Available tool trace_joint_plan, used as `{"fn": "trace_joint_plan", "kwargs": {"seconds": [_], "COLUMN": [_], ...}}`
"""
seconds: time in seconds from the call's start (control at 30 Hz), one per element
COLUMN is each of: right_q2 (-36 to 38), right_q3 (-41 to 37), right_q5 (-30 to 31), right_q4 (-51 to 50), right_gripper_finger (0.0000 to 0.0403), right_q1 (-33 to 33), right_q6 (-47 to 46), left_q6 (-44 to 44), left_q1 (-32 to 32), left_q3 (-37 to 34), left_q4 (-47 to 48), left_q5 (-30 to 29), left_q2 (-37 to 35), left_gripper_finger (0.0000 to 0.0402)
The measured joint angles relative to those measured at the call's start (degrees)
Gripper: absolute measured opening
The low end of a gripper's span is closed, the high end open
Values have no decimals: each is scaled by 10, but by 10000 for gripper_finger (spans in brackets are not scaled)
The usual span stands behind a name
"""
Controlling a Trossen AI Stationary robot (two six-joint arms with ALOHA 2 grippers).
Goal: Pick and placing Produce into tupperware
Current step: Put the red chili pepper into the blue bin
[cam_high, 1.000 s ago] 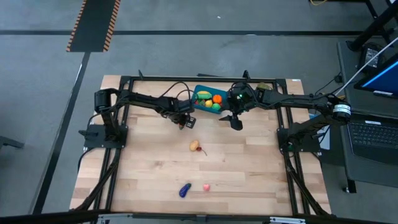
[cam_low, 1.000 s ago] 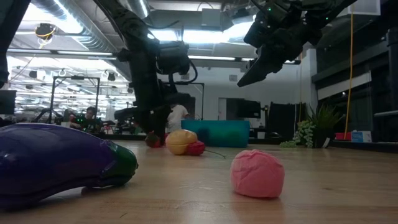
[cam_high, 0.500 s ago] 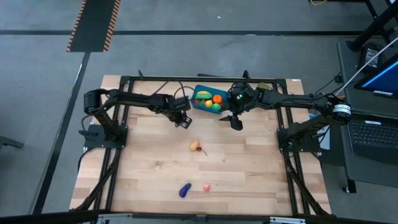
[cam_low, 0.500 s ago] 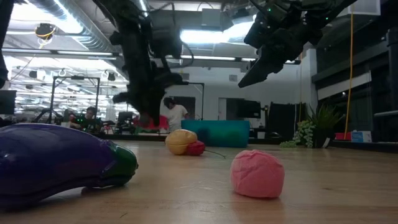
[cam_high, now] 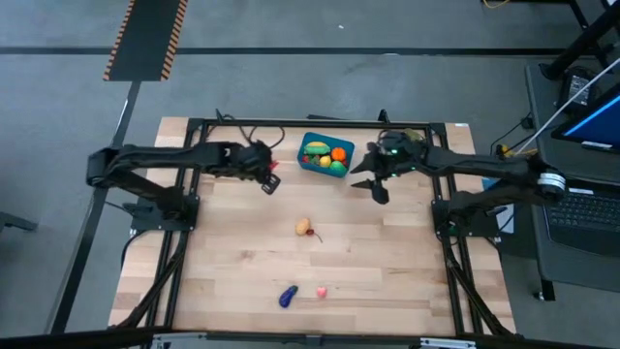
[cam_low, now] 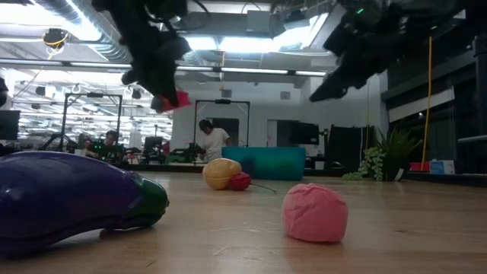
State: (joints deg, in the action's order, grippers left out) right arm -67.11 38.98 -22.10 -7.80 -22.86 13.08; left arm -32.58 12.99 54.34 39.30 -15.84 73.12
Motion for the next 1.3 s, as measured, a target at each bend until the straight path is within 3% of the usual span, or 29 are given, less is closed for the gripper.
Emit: {"fn": "trace_joint_plan", "kwargs": {"seconds": [0.37,0.6,0.9,1.07,1.2,1.3], "right_q2": [246,365,427,440,441,440], "right_q3": [-75,-134,-151,-150,-150,-150], "right_q5": [-1,-1,-1,-30,-44,-46], "right_q4": [14,75,56,35,11,-8], "right_gripper_finger": [216,216,216,216,216,216], "right_q1": [12,23,25,25,25,25], "right_q6": [-6,-6,-35,-40,-54,-62], "left_q6": [40,140,168,178,178,182], "left_q1": [-24,-14,4,4,4,3], "left_q3": [-173,-260,-329,-361,-363,-363], "left_q4": [-197,-364,-513,-612,-623,-634], "left_q5": [-3,73,143,198,203,240], "left_q2": [-151,-193,-196,-196,-195,-195], "left_gripper_finger": [32,32,32,32,32,32]}}
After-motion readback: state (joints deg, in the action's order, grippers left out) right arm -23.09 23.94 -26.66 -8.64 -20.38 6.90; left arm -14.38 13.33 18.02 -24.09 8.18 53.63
